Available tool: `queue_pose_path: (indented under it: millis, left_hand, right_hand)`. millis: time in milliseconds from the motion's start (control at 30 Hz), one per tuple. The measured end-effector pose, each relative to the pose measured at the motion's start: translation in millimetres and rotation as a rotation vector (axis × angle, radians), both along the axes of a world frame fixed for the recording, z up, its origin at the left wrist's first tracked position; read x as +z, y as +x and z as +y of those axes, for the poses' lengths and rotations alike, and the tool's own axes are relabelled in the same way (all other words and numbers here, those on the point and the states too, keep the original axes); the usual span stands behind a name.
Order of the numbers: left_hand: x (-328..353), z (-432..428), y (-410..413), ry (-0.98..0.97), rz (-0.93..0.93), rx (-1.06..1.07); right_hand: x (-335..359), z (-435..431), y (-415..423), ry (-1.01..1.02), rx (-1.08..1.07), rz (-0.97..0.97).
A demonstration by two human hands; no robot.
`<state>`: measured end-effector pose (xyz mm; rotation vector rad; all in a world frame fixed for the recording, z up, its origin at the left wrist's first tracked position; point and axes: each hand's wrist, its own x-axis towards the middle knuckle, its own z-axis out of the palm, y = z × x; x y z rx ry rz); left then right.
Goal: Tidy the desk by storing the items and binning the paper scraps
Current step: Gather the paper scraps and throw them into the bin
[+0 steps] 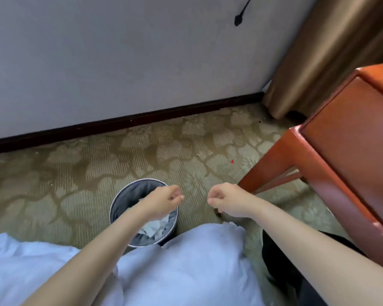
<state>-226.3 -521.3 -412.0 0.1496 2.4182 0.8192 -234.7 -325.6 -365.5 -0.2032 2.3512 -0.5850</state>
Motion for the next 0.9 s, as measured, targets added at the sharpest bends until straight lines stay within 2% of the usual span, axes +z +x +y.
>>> queue_pose_path:
  millis: [267,433,533,700,900]
  left_hand:
    - [128,71,11,-0.123,0.120,-0.314]
    - [215,118,30,-0.160,0.269,-0.434]
    - [265,154,49,-0.163,0.340,-0.512]
    - [322,210,82,-0.165,0.454,-0.609]
    - [348,285,133,-0.166,0.536,-0.815]
  right_hand:
    - [124,59,33,0.115,0.128,0.193]
    - [219,101,78,0.019,0.058,0.403]
    - [258,132,112,0.040,0.042,0.486]
    - [297,186,164,0.125,-0.041,0.553]
    - [317,252,236,0.213,-0.174,0.552]
